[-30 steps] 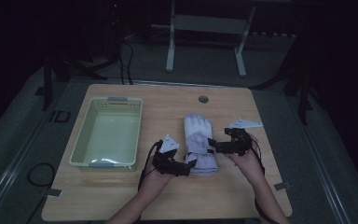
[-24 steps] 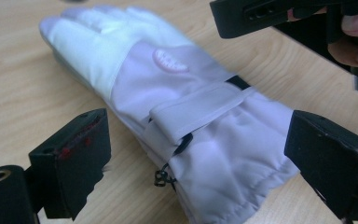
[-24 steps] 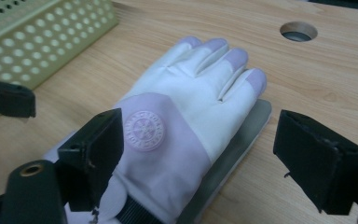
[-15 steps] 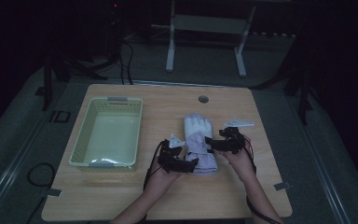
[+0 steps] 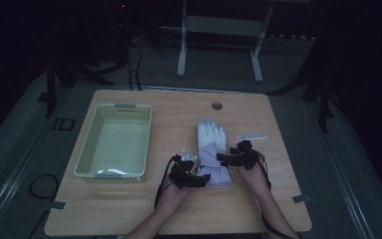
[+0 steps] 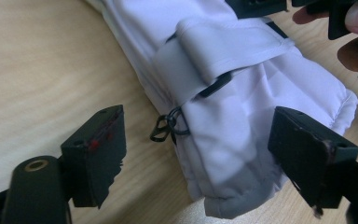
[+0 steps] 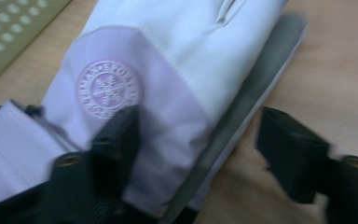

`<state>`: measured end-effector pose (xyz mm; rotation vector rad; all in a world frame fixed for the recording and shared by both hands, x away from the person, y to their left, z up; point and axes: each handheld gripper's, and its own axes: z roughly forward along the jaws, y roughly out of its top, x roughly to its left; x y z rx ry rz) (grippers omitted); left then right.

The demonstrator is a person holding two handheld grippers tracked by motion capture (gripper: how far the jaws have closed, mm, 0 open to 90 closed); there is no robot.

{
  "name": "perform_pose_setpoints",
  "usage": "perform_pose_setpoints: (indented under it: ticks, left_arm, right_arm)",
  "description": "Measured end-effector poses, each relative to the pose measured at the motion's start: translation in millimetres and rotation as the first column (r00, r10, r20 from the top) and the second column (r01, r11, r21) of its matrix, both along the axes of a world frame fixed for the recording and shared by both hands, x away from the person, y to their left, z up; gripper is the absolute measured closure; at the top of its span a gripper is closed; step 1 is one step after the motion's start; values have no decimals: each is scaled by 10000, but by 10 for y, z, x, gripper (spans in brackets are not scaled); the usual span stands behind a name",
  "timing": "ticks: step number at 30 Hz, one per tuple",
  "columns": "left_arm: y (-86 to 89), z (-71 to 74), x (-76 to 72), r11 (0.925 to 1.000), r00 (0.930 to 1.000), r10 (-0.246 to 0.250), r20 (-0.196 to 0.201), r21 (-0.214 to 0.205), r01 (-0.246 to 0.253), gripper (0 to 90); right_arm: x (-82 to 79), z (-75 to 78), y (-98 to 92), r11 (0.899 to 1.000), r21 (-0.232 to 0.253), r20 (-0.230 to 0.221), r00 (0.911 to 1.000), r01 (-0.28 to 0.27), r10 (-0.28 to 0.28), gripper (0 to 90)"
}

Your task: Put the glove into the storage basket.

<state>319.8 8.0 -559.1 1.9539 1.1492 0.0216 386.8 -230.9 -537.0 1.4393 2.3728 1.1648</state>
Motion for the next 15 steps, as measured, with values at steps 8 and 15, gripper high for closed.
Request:
perform_pose_setpoints:
  ticks: [8, 15]
  left_arm:
    - [-3, -56, 89, 9939, 9939, -1004, -447, -513, 981, 394]
    - [-29, 8, 83, 9931, 9915, -1163, -586, -179, 1155, 616]
  right_arm:
    - [39, -112, -77, 9939, 1086, -1314, 9908, -171, 314, 614]
    - [-41, -43, 19, 9995, 320, -702, 9975, -83, 105, 789]
